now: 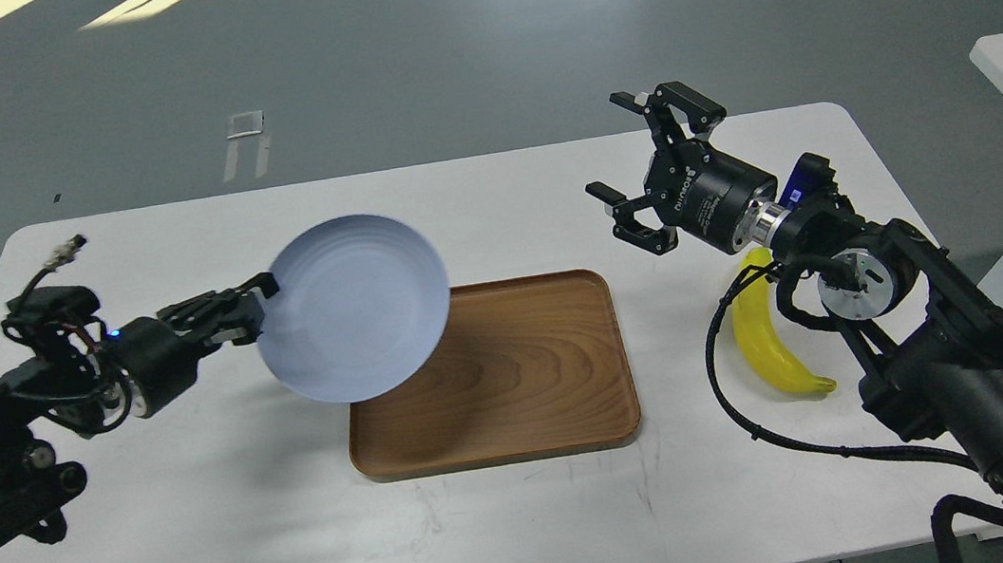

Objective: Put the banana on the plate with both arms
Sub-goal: 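Lift the plate with the left gripper and lower it onto the wooden tray, then open the left gripper and raise it away from the plate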

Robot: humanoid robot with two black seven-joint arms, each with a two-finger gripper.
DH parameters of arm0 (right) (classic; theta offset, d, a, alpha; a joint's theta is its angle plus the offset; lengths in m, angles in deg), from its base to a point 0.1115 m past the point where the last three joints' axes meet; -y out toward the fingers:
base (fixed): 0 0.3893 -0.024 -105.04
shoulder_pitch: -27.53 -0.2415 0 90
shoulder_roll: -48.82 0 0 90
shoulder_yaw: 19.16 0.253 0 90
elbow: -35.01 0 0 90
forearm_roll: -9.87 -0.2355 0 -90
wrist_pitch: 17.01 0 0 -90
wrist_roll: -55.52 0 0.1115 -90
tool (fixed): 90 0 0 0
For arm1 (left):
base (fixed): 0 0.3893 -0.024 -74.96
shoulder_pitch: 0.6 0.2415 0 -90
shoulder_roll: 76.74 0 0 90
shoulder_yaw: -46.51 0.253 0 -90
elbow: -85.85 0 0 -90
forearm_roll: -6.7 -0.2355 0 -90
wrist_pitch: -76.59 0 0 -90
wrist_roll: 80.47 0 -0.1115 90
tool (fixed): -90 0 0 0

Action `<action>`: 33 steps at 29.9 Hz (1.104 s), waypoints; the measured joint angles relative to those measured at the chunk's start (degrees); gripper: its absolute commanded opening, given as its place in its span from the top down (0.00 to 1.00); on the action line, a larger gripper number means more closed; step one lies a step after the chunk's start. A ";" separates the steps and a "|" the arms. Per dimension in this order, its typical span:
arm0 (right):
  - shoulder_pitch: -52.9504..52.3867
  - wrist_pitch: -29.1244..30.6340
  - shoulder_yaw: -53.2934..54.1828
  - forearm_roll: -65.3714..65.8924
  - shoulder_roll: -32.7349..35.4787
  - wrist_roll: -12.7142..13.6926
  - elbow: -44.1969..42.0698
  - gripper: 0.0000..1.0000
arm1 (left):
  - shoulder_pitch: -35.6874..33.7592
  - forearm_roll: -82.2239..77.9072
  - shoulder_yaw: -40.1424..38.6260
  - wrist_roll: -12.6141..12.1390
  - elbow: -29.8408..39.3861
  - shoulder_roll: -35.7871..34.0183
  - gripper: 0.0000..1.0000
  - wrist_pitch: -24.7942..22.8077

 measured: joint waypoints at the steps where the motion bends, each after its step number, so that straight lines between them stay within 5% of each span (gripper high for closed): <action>1: 0.01 0.00 0.07 0.00 0.07 0.00 0.13 0.00 | -0.71 -0.88 1.11 -0.12 -0.63 1.88 1.00 -0.55; 9: 1.02 0.00 0.77 0.00 0.62 0.00 1.09 0.00 | -3.74 -2.99 10.06 -0.26 -13.23 17.21 1.00 -1.14; 21: 1.72 0.00 1.24 0.00 1.36 0.00 1.33 0.00 | -3.94 -3.00 10.28 -0.20 -20.68 21.85 1.00 -1.40; 22: 1.77 0.00 1.24 0.00 1.37 0.00 1.32 0.00 | -3.94 -3.00 10.28 -0.20 -20.78 21.87 0.72 -1.52; 23: 1.80 0.00 1.24 0.00 1.37 0.00 1.31 0.00 | -4.00 -3.00 10.28 -0.20 -20.82 21.88 0.19 -1.64; 24: 1.81 0.00 1.24 0.00 1.38 0.00 1.30 0.00 | -4.16 -2.99 10.27 -0.20 -20.73 21.88 0.18 -1.75; 25: 1.82 0.00 1.24 0.00 1.38 0.00 1.29 0.00 | -4.39 -2.81 10.22 -0.20 -20.53 21.88 0.05 -1.82; 33: 2.13 0.37 1.07 0.00 1.89 0.05 1.27 0.00 | -6.28 0.18 9.27 0.20 -19.67 21.88 0.02 -2.06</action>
